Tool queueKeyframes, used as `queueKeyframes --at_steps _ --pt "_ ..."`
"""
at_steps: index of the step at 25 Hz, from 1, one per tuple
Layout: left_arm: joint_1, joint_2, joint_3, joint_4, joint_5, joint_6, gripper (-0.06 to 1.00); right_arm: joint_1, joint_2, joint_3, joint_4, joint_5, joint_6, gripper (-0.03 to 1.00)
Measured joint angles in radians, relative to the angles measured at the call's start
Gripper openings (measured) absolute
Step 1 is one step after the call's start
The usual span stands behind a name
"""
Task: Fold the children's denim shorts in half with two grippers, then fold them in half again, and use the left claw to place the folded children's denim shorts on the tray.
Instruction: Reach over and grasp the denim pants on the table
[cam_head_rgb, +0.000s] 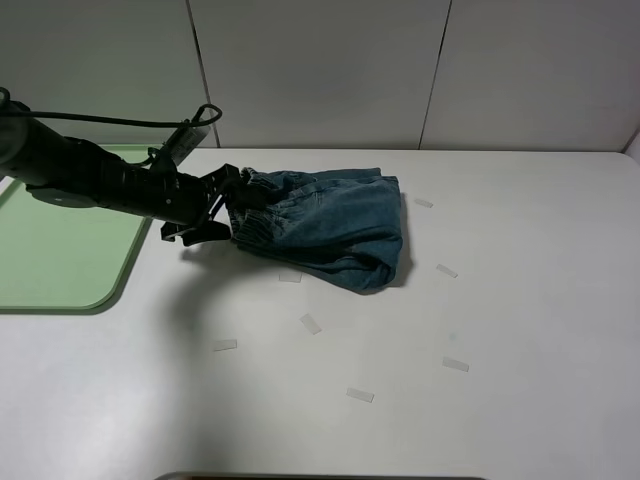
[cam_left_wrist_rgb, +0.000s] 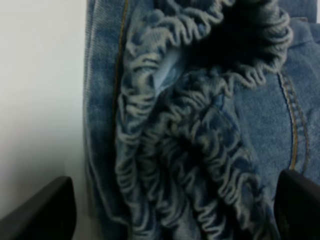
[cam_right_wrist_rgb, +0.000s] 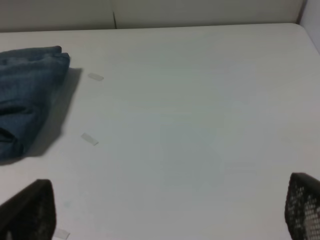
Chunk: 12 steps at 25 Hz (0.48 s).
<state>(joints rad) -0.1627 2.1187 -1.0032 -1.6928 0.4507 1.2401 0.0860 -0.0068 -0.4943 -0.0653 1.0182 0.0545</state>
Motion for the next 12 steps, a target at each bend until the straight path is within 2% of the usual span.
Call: queueKeyframes --at_steps 8,12 --pt "-0.022 0.017 -0.003 -0.002 -0.018 0.001 0.79 0.000 0.000 0.000 0.000 0.000 0.000 0.69" --pt "-0.046 0.032 -0.007 -0.031 -0.002 0.005 0.79 0.000 0.000 0.000 0.000 0.000 0.000 0.69"
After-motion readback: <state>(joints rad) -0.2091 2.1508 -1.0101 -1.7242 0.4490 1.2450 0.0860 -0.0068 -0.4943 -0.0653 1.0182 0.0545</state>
